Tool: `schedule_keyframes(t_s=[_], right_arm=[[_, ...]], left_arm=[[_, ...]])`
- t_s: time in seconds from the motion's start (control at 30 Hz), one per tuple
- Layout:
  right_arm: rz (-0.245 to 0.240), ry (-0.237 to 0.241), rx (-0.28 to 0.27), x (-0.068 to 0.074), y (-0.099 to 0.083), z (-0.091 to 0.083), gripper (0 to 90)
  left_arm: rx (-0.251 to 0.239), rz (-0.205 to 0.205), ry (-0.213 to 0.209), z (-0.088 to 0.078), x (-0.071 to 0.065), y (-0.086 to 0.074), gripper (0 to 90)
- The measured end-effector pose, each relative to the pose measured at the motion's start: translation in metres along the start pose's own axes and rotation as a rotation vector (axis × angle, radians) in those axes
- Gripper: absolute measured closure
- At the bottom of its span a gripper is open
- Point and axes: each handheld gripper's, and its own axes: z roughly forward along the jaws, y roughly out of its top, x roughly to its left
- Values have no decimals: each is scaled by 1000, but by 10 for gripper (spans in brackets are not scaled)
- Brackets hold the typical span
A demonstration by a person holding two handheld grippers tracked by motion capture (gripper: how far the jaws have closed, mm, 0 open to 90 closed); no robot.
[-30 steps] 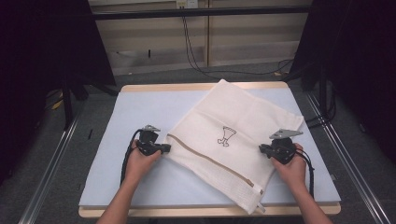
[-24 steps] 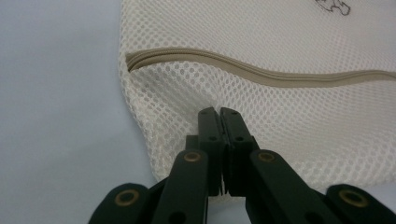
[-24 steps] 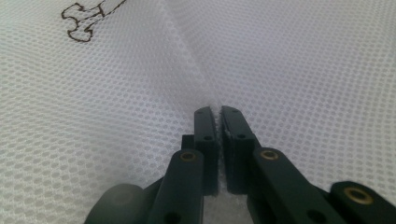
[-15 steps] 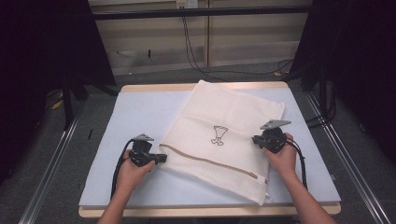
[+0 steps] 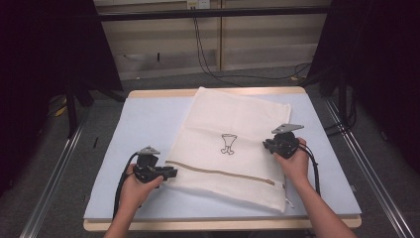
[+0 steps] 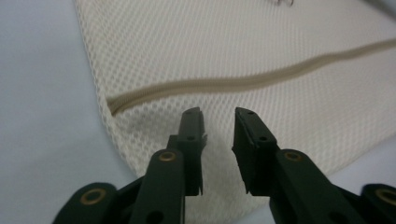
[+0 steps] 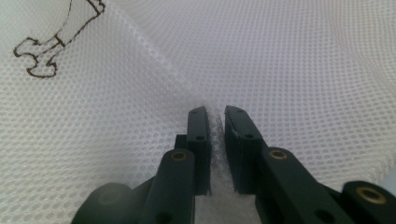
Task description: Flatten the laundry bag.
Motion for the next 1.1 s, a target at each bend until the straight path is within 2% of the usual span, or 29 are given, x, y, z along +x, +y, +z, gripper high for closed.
schedule_keyframes(t_s=[0.07,0.13,0.2,0.27,0.43,0.57,0.67,0.73,0.77,0.8,0.9,1.0,1.03,1.1], right_arm=[[14,-7,-17,0,-1,-4,744],[24,-5,-20,1,-3,-7,711],[32,-17,-22,4,-6,-11,668],[34,-21,-29,7,-8,-17,628],[57,-7,-45,10,-14,-32,592],[82,-18,-22,10,-22,-41,552],[107,-4,0,9,-28,-43,550],[99,-19,29,10,-32,-44,544],[101,-27,45,10,-33,-44,545],[110,-31,62,10,-35,-44,547],[133,-42,78,11,-37,-45,562],[130,-54,83,11,-37,-44,570],[136,-62,81,11,-36,-44,570],[140,-98,76,12,-36,-47,557]], left_arm=[[-46,-4,27,-3,5,7,599],[-72,-16,45,-3,9,13,573],[-73,-25,47,1,13,18,519],[-66,-19,79,7,18,21,484],[-45,-27,160,20,35,26,465],[-43,-47,152,30,43,27,467],[-35,-52,114,38,43,30,509],[-20,-39,135,40,41,32,545],[-15,-40,129,40,40,32,552],[-15,-22,133,40,39,32,583],[-10,-19,140,40,38,31,668],[1,-20,139,38,38,29,759],[-5,-33,131,39,38,29,786],[6,-27,121,38,39,28,817]])
